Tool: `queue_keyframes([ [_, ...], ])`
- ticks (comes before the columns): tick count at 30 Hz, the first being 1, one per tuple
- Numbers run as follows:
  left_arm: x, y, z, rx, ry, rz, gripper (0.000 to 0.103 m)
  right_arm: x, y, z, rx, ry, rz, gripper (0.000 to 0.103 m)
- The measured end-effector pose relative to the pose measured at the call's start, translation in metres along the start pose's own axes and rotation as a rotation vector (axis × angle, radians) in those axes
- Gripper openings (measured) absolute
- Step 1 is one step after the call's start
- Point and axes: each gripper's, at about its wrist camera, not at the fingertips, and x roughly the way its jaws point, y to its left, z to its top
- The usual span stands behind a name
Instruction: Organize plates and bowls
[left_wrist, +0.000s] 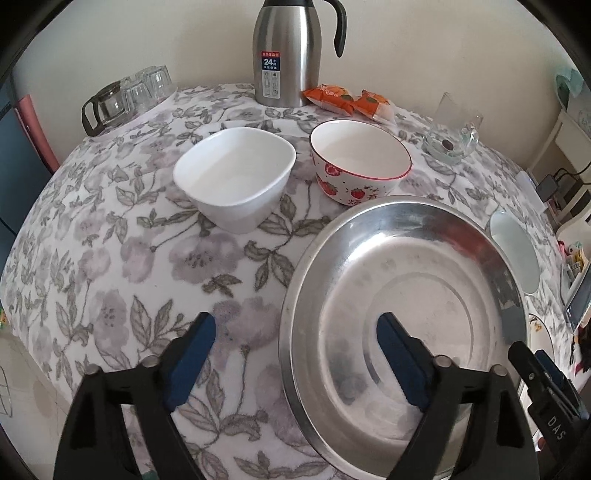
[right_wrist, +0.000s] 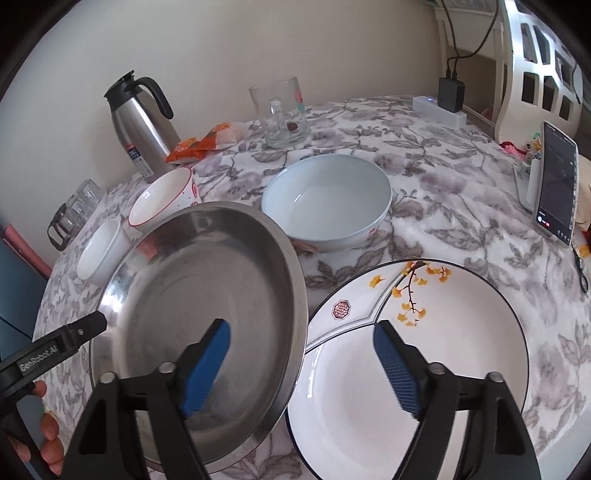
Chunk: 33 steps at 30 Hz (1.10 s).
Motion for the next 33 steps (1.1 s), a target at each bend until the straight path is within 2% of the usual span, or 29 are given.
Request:
queue_keyframes([
  [8,0.001,-0.001,-0.002,-0.003,-0.002,0.011,0.09,-0.001,0.003,-0.001,-0.029,-0.007,-0.003,0.103],
  [10,-0.002,-0.001,-0.002,-0.006,-0.016,0.014,0.1,-0.002,0.003,-0.001,-0.034,-0.008,-0.012,0.103],
  [11,-0.003,-0.001,-0.002,-0.011,-0.024,0.015,0.101,-0.002,0.002,-0.001,-0.035,-0.009,-0.014,0.103],
  [17,-0.016,-0.002,-0.001,-0.044,-0.1,0.0,0.102,-0.003,-0.004,-0.001,-0.023,-0.012,-0.029,0.103],
  [21,-0.028,-0.008,-0.003,-0.052,-0.164,-0.024,0.102,-0.012,-0.01,-0.001,-0.01,-0.054,-0.027,0.103],
  [25,-0.046,-0.023,-0.006,-0.042,-0.24,-0.077,0.102,-0.022,-0.021,0.001,0.02,-0.081,-0.027,0.103],
  [30,-0.057,-0.045,-0.016,0.003,-0.236,-0.174,0.102,-0.033,-0.05,0.0,0.102,-0.098,-0.054,0.103],
  [33,-0.064,-0.058,-0.023,0.016,-0.247,-0.204,0.102,-0.041,-0.077,-0.001,0.176,-0.122,-0.076,0.103],
])
